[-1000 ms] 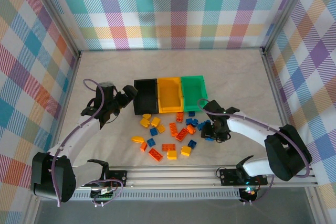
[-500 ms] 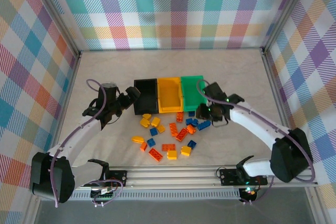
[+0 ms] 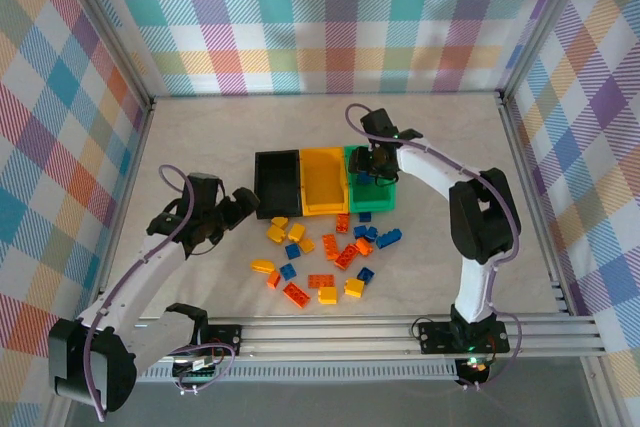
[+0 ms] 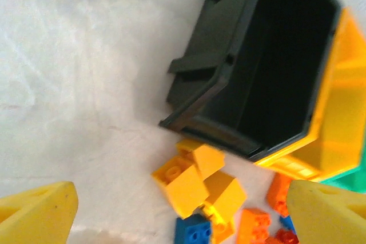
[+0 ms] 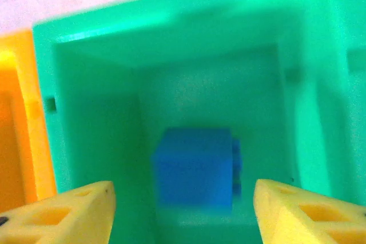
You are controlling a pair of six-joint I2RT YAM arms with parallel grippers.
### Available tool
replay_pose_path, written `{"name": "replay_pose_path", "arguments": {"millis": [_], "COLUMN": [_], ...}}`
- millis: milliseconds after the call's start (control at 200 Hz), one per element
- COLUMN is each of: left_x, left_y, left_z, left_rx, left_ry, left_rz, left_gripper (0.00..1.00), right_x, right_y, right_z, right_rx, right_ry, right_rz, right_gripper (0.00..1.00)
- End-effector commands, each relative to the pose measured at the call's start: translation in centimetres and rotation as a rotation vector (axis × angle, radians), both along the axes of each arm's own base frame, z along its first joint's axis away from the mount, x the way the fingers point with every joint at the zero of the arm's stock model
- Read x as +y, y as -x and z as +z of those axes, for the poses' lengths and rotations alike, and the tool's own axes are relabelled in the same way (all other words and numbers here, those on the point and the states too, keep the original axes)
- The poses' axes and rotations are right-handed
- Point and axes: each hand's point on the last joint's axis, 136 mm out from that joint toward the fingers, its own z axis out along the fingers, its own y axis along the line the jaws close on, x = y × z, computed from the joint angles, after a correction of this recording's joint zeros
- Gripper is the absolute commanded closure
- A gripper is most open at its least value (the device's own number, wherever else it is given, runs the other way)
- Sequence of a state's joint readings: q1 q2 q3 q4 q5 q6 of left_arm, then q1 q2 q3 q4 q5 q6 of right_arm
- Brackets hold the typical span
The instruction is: Sort the legos into containers by color
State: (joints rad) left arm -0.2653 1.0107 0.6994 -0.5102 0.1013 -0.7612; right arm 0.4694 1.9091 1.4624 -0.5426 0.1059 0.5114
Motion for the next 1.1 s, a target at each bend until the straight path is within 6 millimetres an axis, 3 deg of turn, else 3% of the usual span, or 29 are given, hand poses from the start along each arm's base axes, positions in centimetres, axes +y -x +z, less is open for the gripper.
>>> {"name": "replay_pose_path", "arguments": {"millis": [0, 175, 335, 465, 710, 950, 1095], "left_x": [-0.2, -2.2, -2.7, -2.6, -4.3, -6.7, -6.8], "left_y": [2.7, 5.4, 7.9, 8.6, 4.6, 1.1, -0.1], "left_z": [-1.9, -4.1, -5.6, -6.1, -5.4, -6.9, -8.0], "left_rx": [0.102, 0.178, 0.240, 0.224, 0.061, 0.023, 0.027], "left_ry": [-0.099, -0.215, -0.303, -0.378, -0.495, -0.561, -0.615], "left_rz": [-0.081, -0.219, -0.294, -0.331, -0.398, -0.454, -0.449], "left_gripper": [0.08, 0.10, 0.13, 0.12, 0.11, 0.13, 0.13], "right_x": [0.6, 0.6, -0.2, -0.5, -0.8, -1.8, -2.4], "right_y": [-1.2, 0.2, 2.1, 3.3, 4.3, 4.8, 4.7], "right_z": [2.9, 4.2, 3.6, 3.0, 2.1, 2.0, 2.4], "right_rx": [-0.071, -0.102, -0.095, -0.091, -0.079, -0.085, -0.094], "right_ry": [-0.023, -0.079, -0.091, -0.104, -0.107, -0.091, -0.096], "right_rz": [0.013, 0.018, 0.018, 0.021, 0.024, 0.011, -0.002], "right_gripper": [0.31, 0.31, 0.31, 0.31, 0.31, 0.31, 0.31]}}
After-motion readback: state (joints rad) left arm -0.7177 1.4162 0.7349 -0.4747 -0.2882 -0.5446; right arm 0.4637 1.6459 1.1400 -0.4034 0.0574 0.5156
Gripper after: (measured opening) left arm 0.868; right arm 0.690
